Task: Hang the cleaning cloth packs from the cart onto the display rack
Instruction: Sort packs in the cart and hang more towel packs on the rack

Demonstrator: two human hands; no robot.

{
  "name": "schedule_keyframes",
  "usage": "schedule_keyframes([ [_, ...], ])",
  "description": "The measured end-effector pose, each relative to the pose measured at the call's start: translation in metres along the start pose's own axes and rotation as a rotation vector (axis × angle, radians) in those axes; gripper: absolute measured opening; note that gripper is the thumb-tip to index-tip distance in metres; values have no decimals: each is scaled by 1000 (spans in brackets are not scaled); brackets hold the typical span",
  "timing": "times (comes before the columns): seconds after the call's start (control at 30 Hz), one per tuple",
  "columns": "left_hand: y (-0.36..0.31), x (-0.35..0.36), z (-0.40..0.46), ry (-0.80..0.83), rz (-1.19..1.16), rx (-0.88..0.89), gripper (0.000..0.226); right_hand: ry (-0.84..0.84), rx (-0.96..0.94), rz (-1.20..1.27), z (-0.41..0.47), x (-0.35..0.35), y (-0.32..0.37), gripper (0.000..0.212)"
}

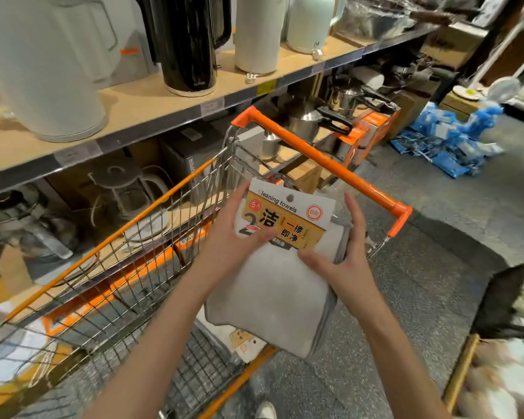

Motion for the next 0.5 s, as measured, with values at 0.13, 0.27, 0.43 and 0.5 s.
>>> schedule_keyframes([
  [0.13,22,14,6,44,-4,-96,72,15,51,-39,5,-9,-18,95],
  [0.27,48,33,15,77,-25,-147,85,-10,155,-14,13,-20,-46,86],
  [0.43,114,55,25,42,-159,-298,74,-79,191,-124,17,-45,-85,83],
  [0.5,146,62,25,28,-93,-362,60,-73,187,-175,18,-54,-95,84],
])
Point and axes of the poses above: each hand's wrist, its own z-axis towards the middle knuckle, its own x-axis out of the palm, y = z × x, the point moved 1 cm from there along z, towards the middle knuckle, and after that the axes turned 7 degrees about -z, right-handed, at the moved point
